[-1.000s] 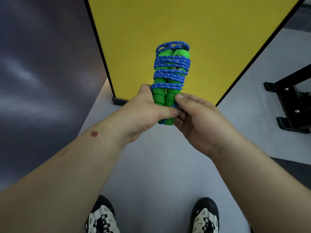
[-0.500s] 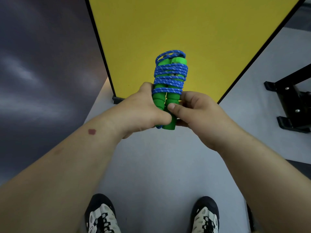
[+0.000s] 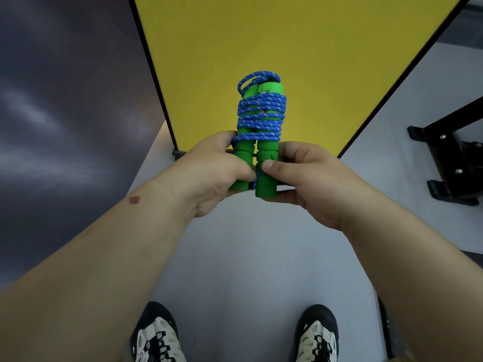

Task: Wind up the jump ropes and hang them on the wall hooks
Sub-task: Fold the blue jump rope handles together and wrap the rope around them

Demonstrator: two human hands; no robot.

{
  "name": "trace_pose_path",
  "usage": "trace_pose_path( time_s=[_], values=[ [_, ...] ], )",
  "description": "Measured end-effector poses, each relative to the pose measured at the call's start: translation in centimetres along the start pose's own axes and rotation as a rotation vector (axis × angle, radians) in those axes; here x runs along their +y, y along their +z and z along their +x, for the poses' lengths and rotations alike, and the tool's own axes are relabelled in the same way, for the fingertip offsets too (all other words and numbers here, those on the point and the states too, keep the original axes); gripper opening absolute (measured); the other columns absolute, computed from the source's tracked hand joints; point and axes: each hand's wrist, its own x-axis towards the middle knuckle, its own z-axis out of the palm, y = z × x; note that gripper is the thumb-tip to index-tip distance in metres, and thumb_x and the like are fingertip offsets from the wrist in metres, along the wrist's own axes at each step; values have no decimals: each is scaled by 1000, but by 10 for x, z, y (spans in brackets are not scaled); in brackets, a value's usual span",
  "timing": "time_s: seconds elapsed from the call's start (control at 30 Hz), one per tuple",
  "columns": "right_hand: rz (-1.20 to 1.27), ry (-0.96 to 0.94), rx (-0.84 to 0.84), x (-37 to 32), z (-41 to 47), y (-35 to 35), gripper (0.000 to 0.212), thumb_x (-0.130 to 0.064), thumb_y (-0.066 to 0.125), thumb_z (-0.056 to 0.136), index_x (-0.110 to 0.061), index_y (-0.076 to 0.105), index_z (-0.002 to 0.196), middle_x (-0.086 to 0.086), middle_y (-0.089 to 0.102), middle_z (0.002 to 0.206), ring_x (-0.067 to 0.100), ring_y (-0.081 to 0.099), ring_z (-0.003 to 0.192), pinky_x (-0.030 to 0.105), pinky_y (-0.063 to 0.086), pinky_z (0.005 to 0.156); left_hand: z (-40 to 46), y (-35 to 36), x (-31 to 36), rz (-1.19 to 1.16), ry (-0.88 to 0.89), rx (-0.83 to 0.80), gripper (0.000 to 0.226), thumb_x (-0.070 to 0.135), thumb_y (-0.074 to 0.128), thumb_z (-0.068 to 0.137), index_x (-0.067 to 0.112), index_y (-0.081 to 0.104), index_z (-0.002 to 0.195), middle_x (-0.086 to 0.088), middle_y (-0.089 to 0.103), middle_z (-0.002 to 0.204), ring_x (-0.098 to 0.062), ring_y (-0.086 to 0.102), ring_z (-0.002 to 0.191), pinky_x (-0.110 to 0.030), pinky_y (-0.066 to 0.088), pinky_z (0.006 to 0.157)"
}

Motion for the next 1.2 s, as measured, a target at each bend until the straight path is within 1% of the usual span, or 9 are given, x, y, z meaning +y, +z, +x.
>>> trace_pose_path(
  time_s=[0.27, 0.47, 0.63, 0.77, 0.83, 0.9, 0.97, 1.07, 1.2],
  values=[
    [-14, 19, 72, 4, 3, 4, 23, -10, 58, 100, -9, 65, 122, 14, 71, 118, 28, 71, 105, 46, 61, 84, 5, 4, -3, -122, 17, 35, 41, -8, 60, 84, -1, 62, 124, -25, 69, 121, -40, 67, 114, -49, 53, 102],
    [92, 31, 9, 9, -2, 5, 27, 2, 55, 97, -5, 64, 121, 16, 71, 120, 30, 70, 110, 49, 57, 94, 1, -1, 8, -40, 80, 12, 54, 38, 70, 79, 11, 64, 125, -13, 74, 116, -33, 72, 105, -55, 58, 93],
    [91, 81, -105, 13, -6, 8, 31, 6, 52, 98, -4, 63, 125, 17, 67, 126, 30, 68, 113, 41, 56, 96, -1, -2, 10, -159, 223, 12, 42, 35, 69, 93, 10, 64, 126, -8, 73, 107, -30, 72, 99, -53, 58, 91],
    [-229, 98, -31, 6, -4, 5, 40, -10, 68, 85, -18, 66, 124, -2, 73, 117, 19, 68, 106, 36, 52, 98, 0, 4, -1, 47, 301, 135, 45, 36, 75, 88, 20, 59, 127, 2, 75, 112, -17, 72, 103, -45, 58, 93],
    [-316, 11, 265, -7, -4, 3, 56, -22, 66, 74, -24, 62, 129, -10, 67, 120, 5, 67, 102, 31, 54, 91, -3, 5, 0, 262, 355, 196, 46, 38, 76, 89, 28, 54, 128, 14, 73, 108, 3, 69, 96, -19, 56, 85],
    [-427, -313, 513, -24, -10, 3, 48, -26, 66, 79, -32, 63, 126, -15, 63, 117, -5, 62, 98, 21, 48, 82, -7, 8, 2, 386, 381, 233, 49, 37, 76, 88, 31, 50, 128, 18, 70, 104, 10, 65, 86, -6, 47, 66],
    [-715, -551, 506, -39, -13, 7, 32, -33, 71, 84, -36, 69, 116, -12, 63, 109, 4, 57, 102, 21, 45, 82, -9, 11, 1, 405, 400, 238, 48, 33, 78, 88, 29, 50, 127, 17, 69, 99, 11, 64, 80, -4, 43, 59],
    [-1099, -552, 416, -48, -6, 8, 15, -35, 69, 88, -33, 75, 101, -4, 65, 98, 20, 58, 100, 36, 48, 81, -9, 14, 0, 416, 422, 220, 48, 30, 80, 87, 28, 50, 124, 11, 68, 95, 7, 62, 68, -7, 42, 50],
    [-873, -446, 379, -61, -2, 6, 10, -28, 62, 94, -28, 71, 89, -11, 68, 86, 3, 59, 78, 24, 46, 66, -7, 9, -5, 504, 431, 240, 56, 37, 83, 80, 32, 47, 123, 8, 64, 105, -5, 64, 89, -26, 56, 69]
  ],
)
